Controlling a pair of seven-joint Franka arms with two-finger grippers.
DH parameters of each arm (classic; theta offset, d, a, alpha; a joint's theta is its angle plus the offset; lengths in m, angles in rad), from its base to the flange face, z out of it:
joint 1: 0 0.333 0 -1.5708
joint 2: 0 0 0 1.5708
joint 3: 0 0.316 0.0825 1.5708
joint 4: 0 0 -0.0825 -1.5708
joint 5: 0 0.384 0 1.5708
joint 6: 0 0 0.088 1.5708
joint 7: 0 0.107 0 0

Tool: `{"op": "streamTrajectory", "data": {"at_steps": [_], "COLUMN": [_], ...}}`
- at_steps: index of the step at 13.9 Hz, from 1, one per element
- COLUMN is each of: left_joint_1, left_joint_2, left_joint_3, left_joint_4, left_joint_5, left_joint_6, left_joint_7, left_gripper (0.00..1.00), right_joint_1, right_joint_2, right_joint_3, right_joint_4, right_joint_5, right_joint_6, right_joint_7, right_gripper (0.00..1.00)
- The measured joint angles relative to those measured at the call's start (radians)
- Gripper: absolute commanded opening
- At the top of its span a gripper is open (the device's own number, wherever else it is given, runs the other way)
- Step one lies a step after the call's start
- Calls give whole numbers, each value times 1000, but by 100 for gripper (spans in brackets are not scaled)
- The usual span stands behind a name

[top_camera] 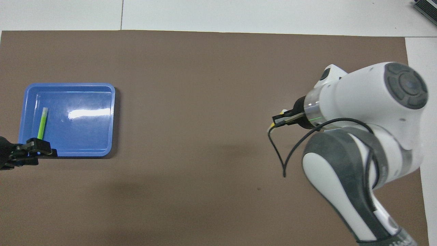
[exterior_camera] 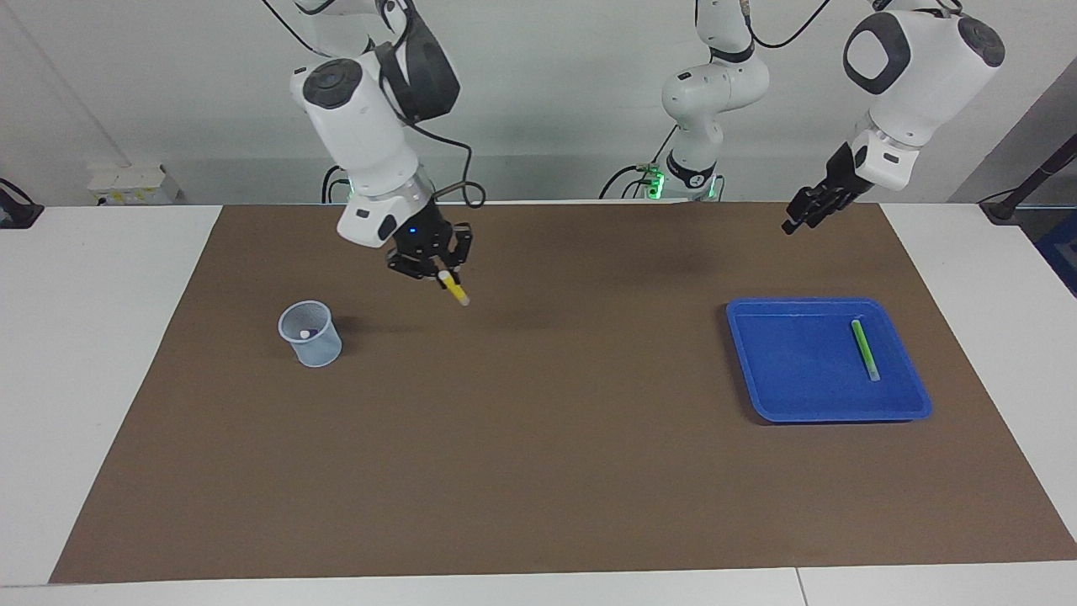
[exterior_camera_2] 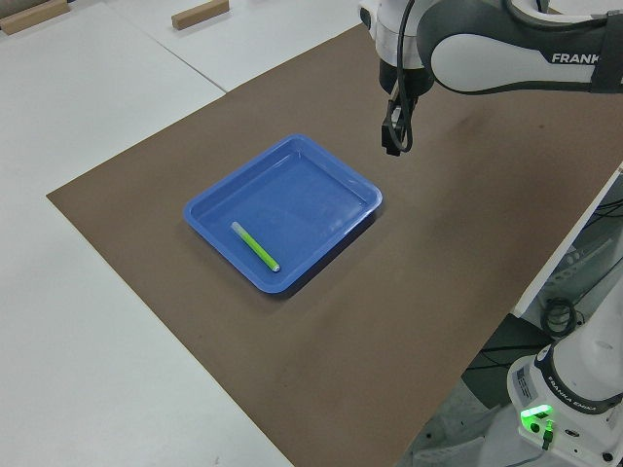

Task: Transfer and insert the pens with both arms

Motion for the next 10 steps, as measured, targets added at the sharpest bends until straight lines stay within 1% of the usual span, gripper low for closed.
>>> {"op": "streamTrajectory", "data": {"at_steps": [2,4,5,7,10], "left_joint_1": [27,38,43,50,68], "left_joint_2": [5,27,47,103,207], "left_joint_3": [0,0,-1,0,1], "left_joint_4": [-4,-12,-15,-19,-19], "left_joint_5": [42,77,87,125,169], "left_joint_6": [39,92,124,205,336], "left_joint_7": [104,168,186,203,243], "left_gripper": [62,63,64,64,64], "right_joint_1": [-112,-173,-186,-205,-227], "right_joint_2": [-8,-9,-9,-11,-24], "right_joint_3": [-4,-5,-5,-4,-4], "right_joint_4": [2,1,-3,-17,-92], "right_joint_5": [-93,-195,-231,-258,-260], "right_joint_6": [-65,-89,-90,-85,-12], "right_joint_7": [-211,-349,-388,-424,-439], "right_gripper": [0,0,0,0,0]}}
